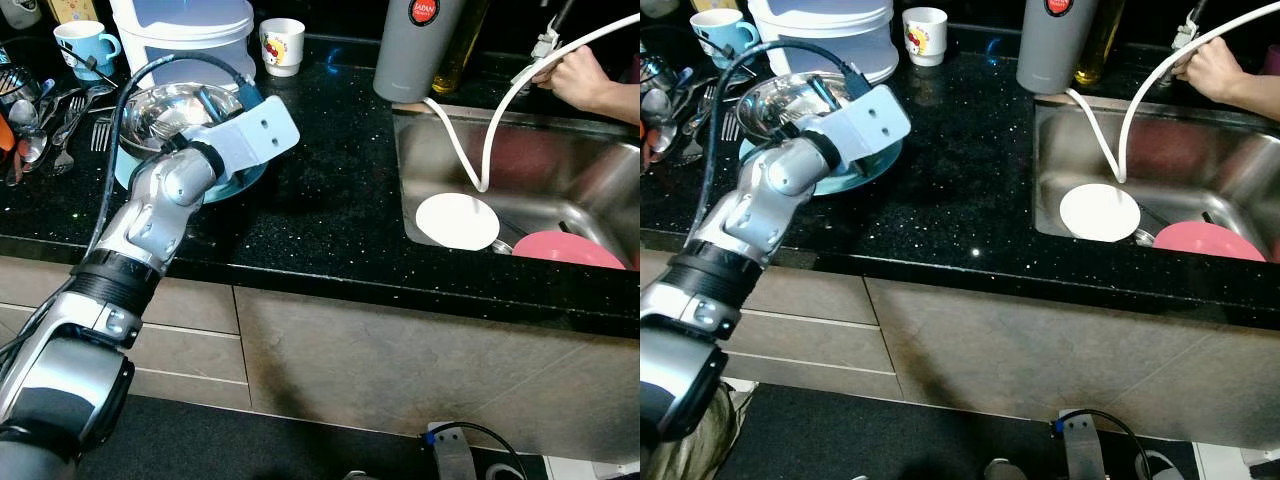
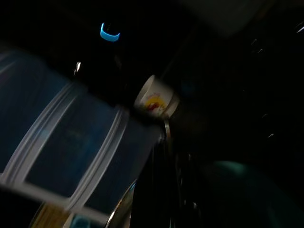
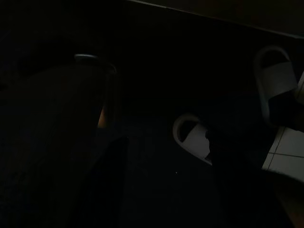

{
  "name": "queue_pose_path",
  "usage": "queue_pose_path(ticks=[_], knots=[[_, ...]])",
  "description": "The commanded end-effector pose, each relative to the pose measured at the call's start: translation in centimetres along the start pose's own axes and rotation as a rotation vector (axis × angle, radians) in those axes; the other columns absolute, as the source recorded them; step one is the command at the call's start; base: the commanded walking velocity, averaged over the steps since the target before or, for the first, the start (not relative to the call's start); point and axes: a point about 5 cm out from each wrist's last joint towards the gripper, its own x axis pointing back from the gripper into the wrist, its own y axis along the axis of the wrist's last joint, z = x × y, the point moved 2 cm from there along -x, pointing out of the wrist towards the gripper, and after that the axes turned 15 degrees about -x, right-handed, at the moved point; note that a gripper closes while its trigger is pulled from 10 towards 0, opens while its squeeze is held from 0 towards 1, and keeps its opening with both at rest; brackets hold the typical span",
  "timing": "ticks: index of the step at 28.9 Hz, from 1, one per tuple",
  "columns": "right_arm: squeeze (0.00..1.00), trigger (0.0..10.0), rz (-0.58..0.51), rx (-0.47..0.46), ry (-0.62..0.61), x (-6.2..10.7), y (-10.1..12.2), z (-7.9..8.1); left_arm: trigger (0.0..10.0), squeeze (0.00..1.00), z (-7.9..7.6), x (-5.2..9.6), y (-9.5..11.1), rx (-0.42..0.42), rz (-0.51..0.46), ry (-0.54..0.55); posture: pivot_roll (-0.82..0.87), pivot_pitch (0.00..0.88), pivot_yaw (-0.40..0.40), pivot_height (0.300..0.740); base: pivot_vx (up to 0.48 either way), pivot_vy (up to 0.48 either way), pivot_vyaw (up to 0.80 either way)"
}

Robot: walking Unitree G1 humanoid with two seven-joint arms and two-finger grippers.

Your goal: Kitchen organization

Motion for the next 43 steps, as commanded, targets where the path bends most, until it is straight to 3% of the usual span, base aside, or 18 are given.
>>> queue_pose_path(ticks=[1,6,17,23,24,27,34,35,43], knots=[[0.00,10.0,0.020,-0.003,-0.018,0.1,-0.8,-0.4,0.0,0.00,-0.2,0.1,-0.5,-0.001,0.018,-0.007,0.02,0.160,-0.016,0.740,0.000,0.000,0.00],[0.00,10.0,0.019,-0.001,-0.019,0.1,-0.7,-0.4,0.0,0.00,-0.1,0.1,-0.4,0.003,0.017,-0.001,0.02,0.158,-0.016,0.740,0.000,0.000,0.00],[0.00,10.0,0.017,0.007,-0.019,0.1,-0.7,-0.3,0.0,0.00,1.8,0.4,-0.2,-0.005,-0.004,0.071,0.03,0.156,-0.016,0.740,0.000,0.000,0.00],[0.00,10.0,0.016,0.008,-0.021,0.1,-0.7,-0.3,0.0,0.00,5.4,1.0,0.5,-0.005,-0.041,0.254,0.03,0.157,-0.016,0.740,0.000,0.000,0.00],[0.00,10.0,0.016,0.009,-0.021,0.1,-0.7,-0.4,0.0,0.00,7.1,1.4,0.7,0.001,-0.048,0.336,0.03,0.156,-0.016,0.740,0.000,0.000,0.00],[0.00,10.0,0.017,0.011,-0.021,0.1,-0.7,-0.4,0.0,0.00,7.9,1.6,0.9,0.006,-0.062,0.365,0.03,0.156,-0.016,0.740,0.000,0.000,0.00],[0.00,10.0,0.018,0.016,-0.021,0.1,-0.6,-0.4,0.4,0.00,6.7,1.4,1.0,0.032,-0.080,0.311,0.03,0.153,-0.018,0.740,0.000,0.000,0.00],[0.00,10.0,0.018,0.017,-0.021,0.1,-0.7,-0.3,1.2,0.00,6.2,1.3,1.1,0.056,-0.087,0.299,0.03,0.151,-0.017,0.740,0.000,0.000,0.00],[0.00,10.0,0.019,0.019,-0.021,0.1,-0.7,-0.3,2.1,0.00,3.1,0.8,1.4,0.198,-0.113,0.194,0.03,0.146,-0.017,0.740,0.000,0.000,0.00]])
